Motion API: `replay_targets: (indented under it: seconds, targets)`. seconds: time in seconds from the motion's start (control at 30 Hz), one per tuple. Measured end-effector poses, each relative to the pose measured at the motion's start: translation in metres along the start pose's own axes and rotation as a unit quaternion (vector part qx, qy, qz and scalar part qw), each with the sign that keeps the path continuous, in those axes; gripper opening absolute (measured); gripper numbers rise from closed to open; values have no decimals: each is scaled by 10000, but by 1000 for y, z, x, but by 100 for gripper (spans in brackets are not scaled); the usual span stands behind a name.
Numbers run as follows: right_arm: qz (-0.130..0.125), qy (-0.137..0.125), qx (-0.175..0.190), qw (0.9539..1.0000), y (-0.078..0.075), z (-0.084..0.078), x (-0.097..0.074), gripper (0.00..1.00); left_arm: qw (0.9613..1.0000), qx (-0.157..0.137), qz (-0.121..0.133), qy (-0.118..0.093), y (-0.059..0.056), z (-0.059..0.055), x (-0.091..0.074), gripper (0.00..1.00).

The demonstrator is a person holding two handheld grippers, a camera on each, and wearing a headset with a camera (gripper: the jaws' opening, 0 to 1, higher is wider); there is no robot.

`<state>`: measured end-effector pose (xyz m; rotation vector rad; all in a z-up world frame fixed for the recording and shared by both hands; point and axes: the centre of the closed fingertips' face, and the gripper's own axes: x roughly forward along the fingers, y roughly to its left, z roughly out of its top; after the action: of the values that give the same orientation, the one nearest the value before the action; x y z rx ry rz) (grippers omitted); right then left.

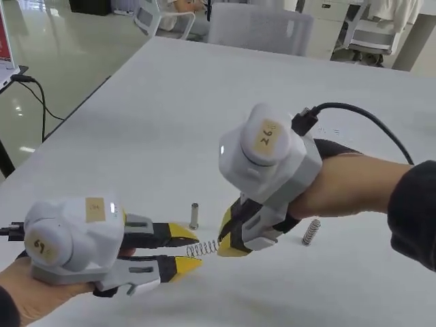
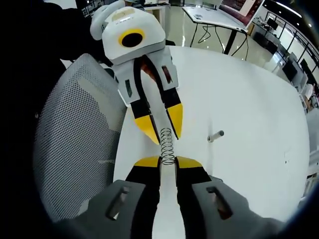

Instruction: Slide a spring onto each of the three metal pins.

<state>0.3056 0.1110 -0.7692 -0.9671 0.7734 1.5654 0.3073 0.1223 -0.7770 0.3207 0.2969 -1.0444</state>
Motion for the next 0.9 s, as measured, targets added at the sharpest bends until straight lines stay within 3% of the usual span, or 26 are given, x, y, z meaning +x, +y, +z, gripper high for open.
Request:
replay_targets:
  seconds: [0.9]
  targets:
    - [-103,-313,-136,9994,2,26,-13,13,9999,-87,-18,-122,-1,4,3,8]
